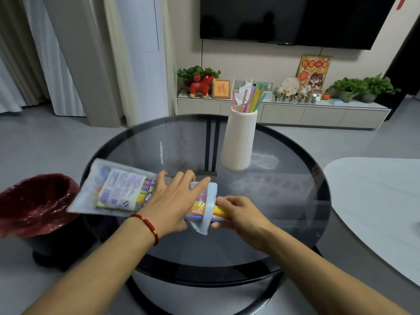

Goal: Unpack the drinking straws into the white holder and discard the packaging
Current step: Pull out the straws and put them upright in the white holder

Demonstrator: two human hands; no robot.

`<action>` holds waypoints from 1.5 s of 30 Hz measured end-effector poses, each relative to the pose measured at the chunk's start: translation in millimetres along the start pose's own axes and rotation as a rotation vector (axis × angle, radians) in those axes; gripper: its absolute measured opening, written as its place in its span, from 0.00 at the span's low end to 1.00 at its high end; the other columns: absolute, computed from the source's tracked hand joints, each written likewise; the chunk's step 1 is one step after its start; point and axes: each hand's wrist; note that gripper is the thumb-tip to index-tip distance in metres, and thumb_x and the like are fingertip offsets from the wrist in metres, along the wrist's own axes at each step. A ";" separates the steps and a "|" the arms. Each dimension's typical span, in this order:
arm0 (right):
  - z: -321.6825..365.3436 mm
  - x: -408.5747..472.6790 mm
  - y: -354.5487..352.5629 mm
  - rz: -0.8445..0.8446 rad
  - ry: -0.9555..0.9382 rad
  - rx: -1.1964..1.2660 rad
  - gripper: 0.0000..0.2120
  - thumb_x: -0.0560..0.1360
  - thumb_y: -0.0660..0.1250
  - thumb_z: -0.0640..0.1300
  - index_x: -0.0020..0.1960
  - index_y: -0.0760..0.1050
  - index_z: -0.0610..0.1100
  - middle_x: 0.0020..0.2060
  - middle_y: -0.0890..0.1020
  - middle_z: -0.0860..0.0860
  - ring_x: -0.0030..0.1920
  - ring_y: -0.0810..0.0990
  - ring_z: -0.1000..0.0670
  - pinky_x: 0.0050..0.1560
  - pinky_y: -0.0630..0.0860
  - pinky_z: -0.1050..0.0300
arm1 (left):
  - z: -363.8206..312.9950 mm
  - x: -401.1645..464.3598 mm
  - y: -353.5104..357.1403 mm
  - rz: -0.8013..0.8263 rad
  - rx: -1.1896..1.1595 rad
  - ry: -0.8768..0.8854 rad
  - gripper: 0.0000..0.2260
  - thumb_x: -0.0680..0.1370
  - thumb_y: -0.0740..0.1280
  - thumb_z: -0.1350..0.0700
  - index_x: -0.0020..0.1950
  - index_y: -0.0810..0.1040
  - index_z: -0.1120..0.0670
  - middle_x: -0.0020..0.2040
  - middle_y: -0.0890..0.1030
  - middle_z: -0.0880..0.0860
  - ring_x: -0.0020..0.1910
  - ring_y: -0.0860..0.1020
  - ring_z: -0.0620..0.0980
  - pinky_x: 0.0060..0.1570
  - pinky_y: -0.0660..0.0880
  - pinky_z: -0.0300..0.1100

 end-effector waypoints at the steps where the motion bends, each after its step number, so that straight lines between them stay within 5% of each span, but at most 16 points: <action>1: 0.0 -0.7 -0.8 -0.046 -0.068 -0.126 0.13 0.84 0.64 0.46 0.54 0.82 0.38 0.45 0.88 0.42 0.41 0.89 0.45 0.46 0.87 0.47 | 0.6 -0.4 3.3 0.019 -0.055 -0.011 0.54 0.65 0.76 0.47 0.78 0.42 0.45 0.65 0.60 0.52 0.65 0.65 0.53 0.68 0.59 0.63; 4: 1.9 1.5 -4.3 -0.226 -0.262 -0.541 0.09 0.81 0.69 0.49 0.47 0.82 0.46 0.34 0.85 0.50 0.28 0.85 0.52 0.29 0.82 0.57 | -0.9 -0.8 9.4 0.070 -0.177 -0.019 0.54 0.64 0.76 0.46 0.78 0.41 0.43 0.64 0.60 0.50 0.65 0.64 0.51 0.68 0.59 0.64; 7: 7.8 6.4 -11.6 -0.322 -0.361 -0.796 0.10 0.78 0.71 0.53 0.40 0.81 0.52 0.30 0.83 0.55 0.30 0.81 0.56 0.29 0.74 0.65 | -0.7 1.7 12.0 0.098 -0.246 -0.036 0.53 0.65 0.76 0.46 0.78 0.42 0.43 0.64 0.60 0.49 0.67 0.64 0.51 0.72 0.55 0.67; 13: 21.5 10.1 -46.4 -0.179 -0.312 -0.625 0.08 0.80 0.72 0.50 0.54 0.88 0.49 0.42 0.90 0.53 0.44 0.87 0.57 0.47 0.82 0.62 | 10.8 4.7 17.8 0.161 -0.289 -0.099 0.53 0.67 0.76 0.47 0.78 0.40 0.39 0.68 0.59 0.48 0.71 0.64 0.50 0.73 0.44 0.71; 17: 22.6 5.6 -62.5 -0.163 -0.282 -0.547 0.10 0.78 0.73 0.47 0.58 0.87 0.49 0.37 0.88 0.57 0.35 0.82 0.63 0.35 0.76 0.70 | 16.5 5.4 21.9 0.202 -0.289 -0.091 0.53 0.67 0.74 0.49 0.76 0.38 0.33 0.70 0.57 0.48 0.74 0.60 0.50 0.71 0.39 0.74; 22: 28.8 0.0 -86.9 -0.176 -0.301 -0.448 0.08 0.78 0.73 0.43 0.56 0.88 0.49 0.33 0.85 0.52 0.31 0.76 0.57 0.34 0.76 0.64 | 23.8 2.0 23.8 0.329 -0.294 -0.086 0.55 0.65 0.74 0.51 0.75 0.35 0.31 0.74 0.53 0.48 0.78 0.50 0.52 0.68 0.36 0.77; 26: 34.2 -13.8 -105.5 -0.155 -0.332 -0.360 0.08 0.77 0.74 0.44 0.54 0.88 0.47 0.31 0.82 0.47 0.33 0.76 0.51 0.36 0.76 0.61 | 17.0 2.4 19.4 0.390 -0.366 -0.032 0.56 0.63 0.73 0.37 0.75 0.32 0.35 0.79 0.46 0.47 0.80 0.40 0.53 0.69 0.36 0.75; 29: 41.8 -20.8 -104.9 -0.156 -0.363 -0.343 0.10 0.73 0.74 0.51 0.51 0.88 0.47 0.33 0.83 0.45 0.33 0.78 0.51 0.35 0.78 0.61 | -6.5 13.8 7.8 0.227 -0.545 -0.036 0.48 0.66 0.61 0.23 0.80 0.47 0.40 0.80 0.52 0.46 0.80 0.47 0.49 0.74 0.37 0.69; 32: 49.2 -26.1 -101.5 -0.157 -0.445 -0.307 0.10 0.73 0.75 0.51 0.50 0.88 0.47 0.34 0.84 0.45 0.33 0.79 0.51 0.33 0.77 0.62 | -29.1 27.0 1.9 0.054 -0.670 -0.084 0.28 0.78 0.56 0.33 0.75 0.64 0.45 0.70 0.71 0.47 0.72 0.66 0.48 0.76 0.47 0.65; 37: 56.8 -23.6 -98.0 -0.257 -0.446 0.042 0.13 0.65 0.81 0.55 0.43 0.87 0.47 0.35 0.84 0.51 0.36 0.81 0.54 0.34 0.77 0.63 | -42.5 33.6 6.6 0.030 -0.571 -0.088 0.07 0.82 0.56 0.47 0.56 0.69 0.49 0.48 0.75 0.47 0.53 0.72 0.53 0.71 0.59 0.60; 41: 54.1 -16.6 -85.8 -0.067 -0.390 0.369 0.31 0.61 0.82 0.65 0.53 0.85 0.44 0.37 0.83 0.51 0.34 0.80 0.55 0.33 0.78 0.63 | -46.7 38.6 7.7 -0.083 -0.573 -0.081 0.06 0.84 0.53 0.51 0.50 0.65 0.50 0.39 0.71 0.48 0.43 0.70 0.56 0.55 0.64 0.51; 43: 46.8 -15.1 -70.1 -0.007 -0.357 0.258 0.39 0.62 0.79 0.69 0.62 0.80 0.44 0.38 0.81 0.49 0.36 0.79 0.53 0.32 0.74 0.60 | -49.7 39.2 8.2 -0.131 -0.580 -0.081 0.06 0.85 0.53 0.51 0.48 0.64 0.50 0.37 0.69 0.47 0.40 0.68 0.56 0.45 0.58 0.47; 45: 38.7 -13.4 -52.0 -0.064 -0.397 0.007 0.31 0.68 0.77 0.64 0.62 0.80 0.43 0.38 0.80 0.46 0.38 0.78 0.50 0.31 0.74 0.58 | -51.9 39.2 8.5 -0.136 -0.597 -0.046 0.06 0.84 0.53 0.52 0.48 0.62 0.49 0.35 0.68 0.46 0.38 0.66 0.54 0.45 0.56 0.46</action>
Point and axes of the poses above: each hand's wrist, its own x-axis towards the middle knuckle, its own y-axis out of the palm, z = x × y
